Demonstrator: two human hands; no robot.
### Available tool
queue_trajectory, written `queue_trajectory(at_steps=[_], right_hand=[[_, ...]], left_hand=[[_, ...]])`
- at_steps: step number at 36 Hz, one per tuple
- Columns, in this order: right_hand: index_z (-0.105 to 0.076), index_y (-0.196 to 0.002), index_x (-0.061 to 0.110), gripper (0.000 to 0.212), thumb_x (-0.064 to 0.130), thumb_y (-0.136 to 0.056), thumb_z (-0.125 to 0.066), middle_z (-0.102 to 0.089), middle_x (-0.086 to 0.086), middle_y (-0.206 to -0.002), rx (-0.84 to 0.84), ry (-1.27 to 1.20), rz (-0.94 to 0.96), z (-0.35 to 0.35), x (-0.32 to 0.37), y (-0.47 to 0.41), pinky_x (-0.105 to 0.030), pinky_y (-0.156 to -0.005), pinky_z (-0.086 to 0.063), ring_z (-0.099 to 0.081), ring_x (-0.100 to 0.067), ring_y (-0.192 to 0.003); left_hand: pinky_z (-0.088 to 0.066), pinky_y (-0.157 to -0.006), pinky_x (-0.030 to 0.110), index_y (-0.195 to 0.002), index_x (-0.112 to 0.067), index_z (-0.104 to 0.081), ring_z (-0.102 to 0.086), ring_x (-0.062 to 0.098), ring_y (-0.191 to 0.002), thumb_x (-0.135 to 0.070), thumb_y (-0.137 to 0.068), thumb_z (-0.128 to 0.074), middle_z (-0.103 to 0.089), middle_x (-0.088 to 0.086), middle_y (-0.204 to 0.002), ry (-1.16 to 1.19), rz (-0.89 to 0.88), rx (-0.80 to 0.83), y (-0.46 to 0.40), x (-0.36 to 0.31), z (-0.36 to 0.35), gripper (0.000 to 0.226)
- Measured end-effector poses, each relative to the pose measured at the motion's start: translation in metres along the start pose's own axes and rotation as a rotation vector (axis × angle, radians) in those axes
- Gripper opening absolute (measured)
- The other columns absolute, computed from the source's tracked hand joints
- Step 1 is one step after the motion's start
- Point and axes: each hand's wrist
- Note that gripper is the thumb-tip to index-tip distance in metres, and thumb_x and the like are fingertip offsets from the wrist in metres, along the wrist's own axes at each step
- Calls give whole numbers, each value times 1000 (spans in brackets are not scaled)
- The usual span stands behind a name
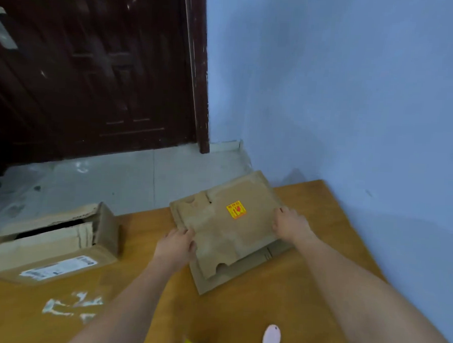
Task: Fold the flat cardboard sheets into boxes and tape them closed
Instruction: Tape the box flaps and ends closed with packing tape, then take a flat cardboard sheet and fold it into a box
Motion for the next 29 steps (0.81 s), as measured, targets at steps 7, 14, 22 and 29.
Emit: queue_trajectory(at_steps=[7,14,22,29], right_hand=[[-38,-133,9,44,36,-98,-35,-40,-11,-136,-14,-80,49,-15,-26,-37,-44,-95,-41,-41,-30,-123],[-40,-132,7,46,38,-98,-36,-46,-13,-132,-51,-203,113,-22,-32,-61,-43,-95,-41,-45,-30,-119],[-30,-142,8,56,39,-97,-41,-34,-13,-140,-26,-625,19,-10,-25,-60,-45,-101,-39,-42,-32,-126],[-40,-140,6,57,37,-94,-52,-41,-12,-141,-82,-1100,-86,32,-13,-47,-40,-110,-34,-42,-30,-129]], left_hand=[[-38,-95,38,-133,-21,-38,-45,24,-119,-39,-98,-30,-47,5,-129,22,165,139,-17,-23,-29,41],[-46,-85,38,-124,-12,-46,-50,31,-110,-42,-94,-45,-51,10,-120,466,452,-17,-29,-39,-34,42],[-44,-86,37,-134,-5,-43,-53,29,-108,-25,-93,-59,-53,11,-126,1374,779,-140,-31,-48,-4,48],[-47,-91,47,-129,-8,-46,-49,27,-107,-9,-95,-54,-52,7,-123,1325,535,-190,-13,-32,55,36]])
Point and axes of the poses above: each hand's wrist, its own y-axis away from the middle knuckle, its own z-axis out of the back of the hand, x = y × z
